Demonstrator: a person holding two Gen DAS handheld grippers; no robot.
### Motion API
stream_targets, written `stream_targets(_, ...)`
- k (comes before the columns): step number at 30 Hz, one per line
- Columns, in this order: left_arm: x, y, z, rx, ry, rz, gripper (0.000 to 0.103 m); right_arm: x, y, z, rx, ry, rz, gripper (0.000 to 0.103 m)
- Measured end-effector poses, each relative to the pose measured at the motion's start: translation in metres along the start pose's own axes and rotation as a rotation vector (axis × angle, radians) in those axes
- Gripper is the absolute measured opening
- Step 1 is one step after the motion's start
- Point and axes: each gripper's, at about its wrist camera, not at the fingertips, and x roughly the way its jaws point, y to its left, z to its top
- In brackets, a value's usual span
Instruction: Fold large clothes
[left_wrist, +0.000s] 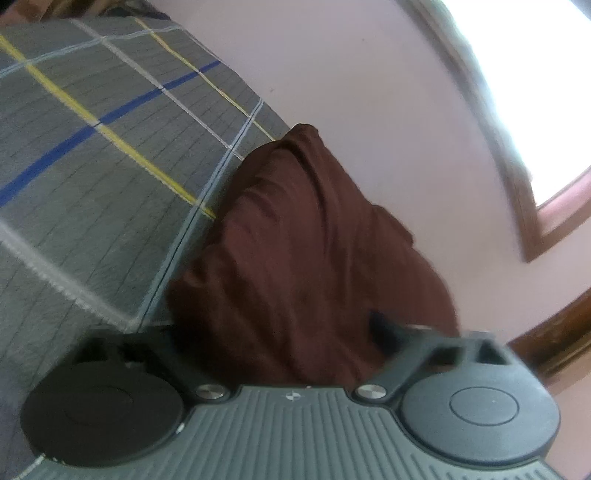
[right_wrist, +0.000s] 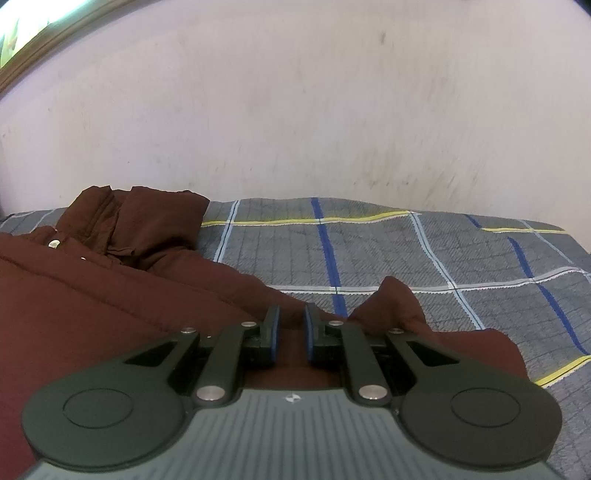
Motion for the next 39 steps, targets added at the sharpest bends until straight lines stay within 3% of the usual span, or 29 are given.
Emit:
stream_targets(3,-0.001,-0.005,-0.003,0.009,-0.059,0.014,0.04,-0.002,0.001,0.0,-0.007,-0.008,-0.009,0.013)
stream_targets(9,-0.024,-0.033,-0.01,0.093,-0.167,0.041,0.035,-0.006,-0.008,0.002,0.036,-0.013,0.035,0.016)
stream_targets(13,-0.03,-0.051,-0.011,0.141,-0.206,0.052,0.035,-0.047,-0.011,0.004,0.066,-0.173,0.097,0.018)
stream_targets(15,-0.034,-0.06,-0.012,0.167,-0.225,0.056,0.035,-0.081,0.001,0.008,0.06,-0.238,0.194,0.018)
stream_targets(17,-0.037,-0.068,-0.014,0.189,-0.245,0.057,0.035,-0.105,0.024,0.012,0.015,-0.244,0.303,0.018)
stream_targets(21,-0.044,-0.082,-0.018,0.221,-0.277,0.048,0.034,-0.112,0.081,0.019,-0.169,-0.165,0.439,0.017)
stream_targets(25,-0.055,-0.11,-0.025,0.288,-0.304,0.016,0.034,-0.067,0.116,0.02,-0.243,-0.028,0.477,0.014)
stream_targets(30,-0.056,-0.163,-0.043,0.425,-0.321,-0.061,0.034,-0.014,0.106,0.023,-0.033,0.08,0.565,0.013)
stream_targets(39,-0.012,-0.248,-0.099,0.618,-0.255,-0.258,0.034,0.021,0.057,0.014,0.306,0.226,0.728,0.01)
